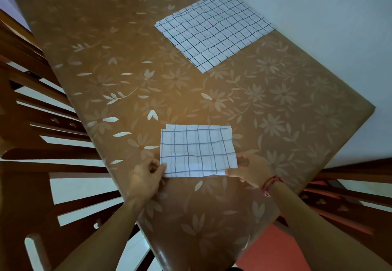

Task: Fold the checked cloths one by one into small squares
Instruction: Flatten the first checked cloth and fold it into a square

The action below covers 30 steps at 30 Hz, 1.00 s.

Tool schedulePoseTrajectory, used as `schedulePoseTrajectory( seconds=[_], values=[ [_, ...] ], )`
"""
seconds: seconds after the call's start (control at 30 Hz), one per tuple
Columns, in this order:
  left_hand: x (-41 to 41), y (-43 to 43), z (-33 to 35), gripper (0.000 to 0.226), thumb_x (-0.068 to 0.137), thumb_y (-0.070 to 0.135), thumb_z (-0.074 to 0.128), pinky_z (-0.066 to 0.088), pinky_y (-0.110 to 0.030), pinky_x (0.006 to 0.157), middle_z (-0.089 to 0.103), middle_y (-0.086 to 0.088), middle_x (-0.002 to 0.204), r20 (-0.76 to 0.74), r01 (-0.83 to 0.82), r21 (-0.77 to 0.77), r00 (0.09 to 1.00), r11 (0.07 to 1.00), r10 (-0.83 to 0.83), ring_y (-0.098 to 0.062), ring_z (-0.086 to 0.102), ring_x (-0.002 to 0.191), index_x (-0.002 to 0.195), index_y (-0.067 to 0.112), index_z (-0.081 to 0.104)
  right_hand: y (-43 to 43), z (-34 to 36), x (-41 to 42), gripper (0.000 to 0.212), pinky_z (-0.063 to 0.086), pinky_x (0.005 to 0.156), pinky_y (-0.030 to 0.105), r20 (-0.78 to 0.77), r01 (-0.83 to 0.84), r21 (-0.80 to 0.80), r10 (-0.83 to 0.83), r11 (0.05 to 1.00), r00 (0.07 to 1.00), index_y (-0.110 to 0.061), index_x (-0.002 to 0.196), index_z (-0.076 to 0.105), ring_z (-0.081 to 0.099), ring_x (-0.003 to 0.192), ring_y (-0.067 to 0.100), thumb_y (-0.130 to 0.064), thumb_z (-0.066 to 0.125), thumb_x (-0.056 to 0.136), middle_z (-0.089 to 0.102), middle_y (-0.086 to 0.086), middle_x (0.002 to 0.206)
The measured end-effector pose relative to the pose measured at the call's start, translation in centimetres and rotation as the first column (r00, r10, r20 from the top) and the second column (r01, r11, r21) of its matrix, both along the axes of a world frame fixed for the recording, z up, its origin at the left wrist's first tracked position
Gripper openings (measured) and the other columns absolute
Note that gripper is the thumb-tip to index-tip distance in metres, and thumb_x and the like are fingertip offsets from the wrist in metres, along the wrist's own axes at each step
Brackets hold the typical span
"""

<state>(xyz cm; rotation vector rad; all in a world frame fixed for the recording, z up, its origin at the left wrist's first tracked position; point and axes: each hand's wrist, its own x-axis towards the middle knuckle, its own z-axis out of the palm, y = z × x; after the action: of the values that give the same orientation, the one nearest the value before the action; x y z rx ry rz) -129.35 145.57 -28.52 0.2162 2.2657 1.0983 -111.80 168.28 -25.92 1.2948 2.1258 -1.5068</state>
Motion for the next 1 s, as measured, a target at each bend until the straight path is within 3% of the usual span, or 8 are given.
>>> schedulePoseTrajectory(
  seconds=[0.1, 0.2, 0.33, 0.47, 0.67, 0.77, 0.87, 1.0],
  values=[
    [-0.2, 0.0, 0.0, 0.019, 0.094, 0.024, 0.063, 0.049, -0.031, 0.04, 0.069, -0.009, 0.059, 0.043, -0.042, 0.033, 0.998, 0.999, 0.041, -0.035, 0.064, 0.051, 0.084, 0.008, 0.059, 0.2, 0.2, 0.6, 0.026, 0.049, 0.046, 0.016, -0.037, 0.074, -0.12, -0.079, 0.99, 0.996, -0.026, 0.095, 0.064, 0.071, 0.061, 0.011, -0.014, 0.079, 0.077, 0.075, -0.004, 0.08],
    [-0.4, 0.1, 0.1, 0.02, 0.094, 0.025, 0.061, 0.05, -0.031, 0.044, 0.069, -0.01, 0.061, 0.079, -0.046, 0.061, 0.996, 0.997, 0.041, -0.034, 0.063, 0.05, 0.086, 0.008, 0.057, 0.1, -0.4, 1.2, 0.028, 0.057, 0.059, 0.026, -0.102, 0.18, -0.231, -0.208, 0.956, 0.973, -0.009, 0.103, 0.065, 0.074, 0.076, 0.023, -0.005, 0.077, 0.078, 0.076, 0.006, 0.085],
    [-0.4, 0.1, 0.4, 0.011, 0.09, 0.015, 0.068, 0.056, -0.03, 0.054, 0.072, -0.01, 0.068, 0.148, -0.073, 0.111, 0.987, 0.991, 0.056, -0.027, 0.068, 0.058, 0.093, 0.006, 0.06, -0.2, -1.7, 1.2, 0.019, 0.06, 0.075, 0.034, -0.089, 0.301, -0.193, -0.322, 0.934, 0.942, 0.0, 0.09, 0.067, 0.074, 0.077, 0.023, 0.002, 0.078, 0.075, 0.075, 0.013, 0.084],
    [-0.5, -0.2, 0.2, 0.007, 0.087, 0.005, 0.069, 0.054, -0.024, 0.051, 0.071, -0.01, 0.065, 0.14, -0.086, 0.066, 0.987, 0.994, 0.076, -0.02, 0.067, 0.053, 0.089, 0.004, 0.062, -0.2, -2.7, 1.0, 0.02, 0.06, 0.073, 0.033, -0.047, 0.361, -0.164, -0.372, 0.918, 0.927, 0.0, 0.087, 0.066, 0.074, 0.073, 0.021, -0.003, 0.081, 0.073, 0.074, 0.013, 0.084],
    [-0.6, -0.5, -0.1, 0.011, 0.087, 0.004, 0.068, 0.06, -0.039, 0.058, 0.072, -0.009, 0.068, 0.157, -0.129, 0.073, 0.981, 0.989, 0.117, -0.029, 0.07, 0.061, 0.093, 0.008, 0.059, 0.1, -2.7, 0.3, 0.018, 0.059, 0.067, 0.026, -0.044, 0.313, -0.123, -0.321, 0.942, 0.946, -0.006, 0.091, 0.07, 0.073, 0.07, 0.016, -0.012, 0.079, 0.077, 0.075, 0.004, 0.076],
    [-0.6, -1.0, -0.3, 0.014, 0.085, 0.012, 0.071, 0.055, -0.035, 0.051, 0.071, -0.003, 0.069, 0.036, -0.036, 0.006, 0.999, 0.999, 0.036, -0.025, 0.067, 0.055, 0.089, 0.018, 0.059, 0.0, -2.7, 0.1, 0.018, 0.059, 0.061, 0.026, -0.042, 0.33, -0.099, -0.335, 0.939, 0.941, -0.009, 0.092, 0.068, 0.068, 0.059, 0.015, -0.012, 0.078, 0.078, 0.074, 0.006, 0.076],
    [-0.8, -1.5, -0.6, 0.017, 0.083, 0.024, 0.072, 0.05, -0.029, 0.066, 0.066, 0.012, 0.076, -0.205, 0.102, -0.13, 0.97, 0.986, -0.127, -0.009, 0.063, 0.067, 0.087, 0.028, 0.056, 0.0, -3.3, 0.1, 0.022, 0.054, 0.053, 0.028, -0.064, 0.37, -0.035, -0.371, 0.929, 0.926, -0.01, 0.094, 0.066, 0.062, 0.052, 0.016, -0.015, 0.079, 0.077, 0.071, 0.01, 0.067],
    [-0.3, -1.5, -1.0, 0.013, 0.089, 0.024, 0.063, 0.049, -0.029, 0.066, 0.06, 0.009, 0.102, -0.496, 0.328, -0.222, 0.773, 0.918, -0.396, -0.014, 0.06, 0.083, 0.101, 0.022, 0.06, -0.7, -3.5, -0.1, 0.022, 0.048, 0.06, 0.022, -0.069, 0.321, 0.175, -0.314, 0.931, 0.947, -0.021, 0.092, 0.067, 0.063, 0.064, 0.007, -0.034, 0.076, 0.077, 0.068, -0.008, 0.075]
  ],
)
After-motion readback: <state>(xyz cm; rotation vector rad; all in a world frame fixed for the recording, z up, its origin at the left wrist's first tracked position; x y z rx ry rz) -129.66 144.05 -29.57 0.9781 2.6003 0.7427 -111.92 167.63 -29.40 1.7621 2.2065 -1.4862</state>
